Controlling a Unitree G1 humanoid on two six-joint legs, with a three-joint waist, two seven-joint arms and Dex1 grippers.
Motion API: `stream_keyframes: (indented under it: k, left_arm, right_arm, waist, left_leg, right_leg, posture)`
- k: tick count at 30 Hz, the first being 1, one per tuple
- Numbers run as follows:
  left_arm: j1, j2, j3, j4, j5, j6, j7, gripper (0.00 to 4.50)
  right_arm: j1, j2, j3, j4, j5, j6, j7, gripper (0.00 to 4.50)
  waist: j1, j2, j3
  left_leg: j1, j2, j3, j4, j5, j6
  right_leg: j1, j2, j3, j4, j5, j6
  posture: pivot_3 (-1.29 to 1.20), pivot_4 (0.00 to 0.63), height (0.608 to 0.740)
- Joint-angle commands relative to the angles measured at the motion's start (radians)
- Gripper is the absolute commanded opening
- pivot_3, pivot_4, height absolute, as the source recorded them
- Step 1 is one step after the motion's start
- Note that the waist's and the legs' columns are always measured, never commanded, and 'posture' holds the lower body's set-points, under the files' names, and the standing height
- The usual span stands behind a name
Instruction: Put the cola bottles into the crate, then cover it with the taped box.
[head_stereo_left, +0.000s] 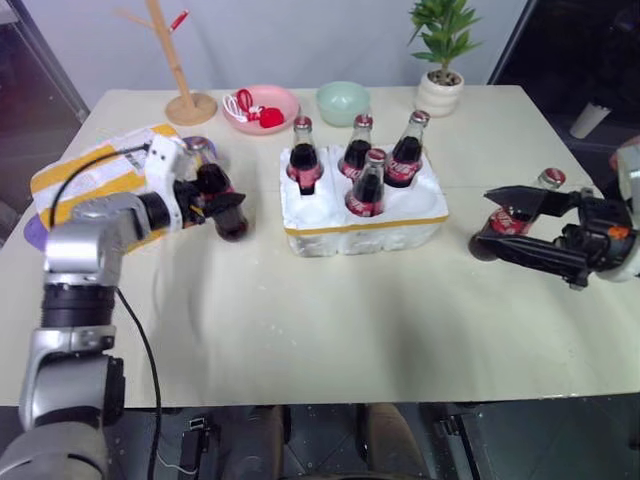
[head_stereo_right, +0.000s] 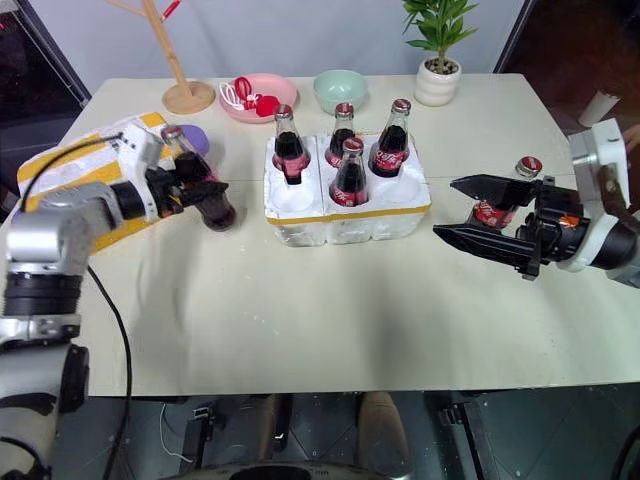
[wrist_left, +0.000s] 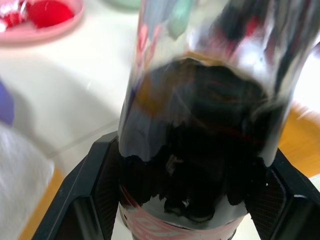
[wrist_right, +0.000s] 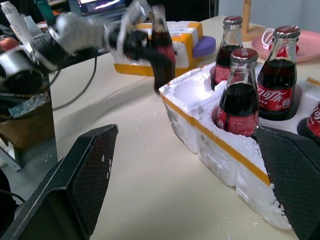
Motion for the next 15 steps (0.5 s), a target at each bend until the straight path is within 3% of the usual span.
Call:
stream_keyframes:
  k: [1,6,15]
  left_arm:
    - [-0.162,0.052,0.052,-0.048,-0.133,0.087,-0.120,2.73]
    - [-0.326,-0.050,-0.031,0.042,-0.119,0.061,-0.155,2.73]
    - [-0.352,-0.185,-0.246,0.236,0.123,-0.278,-0.215,2.73]
  right_arm:
    - [0.011,-0.004,-0.050,-0.036,0.012,-0.006,-0.012,4.50]
    - [0.038,-0.001,-0.089,-0.050,0.024,0.003,-0.038,4.50]
    - [0.110,0.016,-0.158,-0.111,0.050,0.019,-0.100,4.50]
  waist:
    - [0.001,0.000,0.000]
    - [0.004,0.000,0.000]
    - [-0.010,0.001,0.000]
  left_leg:
    - [-0.001,0.000,0.000,0.000,0.000,0.000]
    - [0.000,-0.001,0.000,0.001,0.000,0.000]
    - [0.000,0.000,0.001,-0.001,0.000,0.000]
  right_leg:
    - [0.000,0.000,0.000,0.000,0.000,0.000]
    - [0.001,0.000,0.000,-0.001,0.001,0.001]
    - [-0.001,0.000,0.001,0.000,0.001,0.001]
  posture:
    - [0.00,0.150,0.739]
    - [0.00,0.150,0.739]
    - [0.00,0.150,0.739]
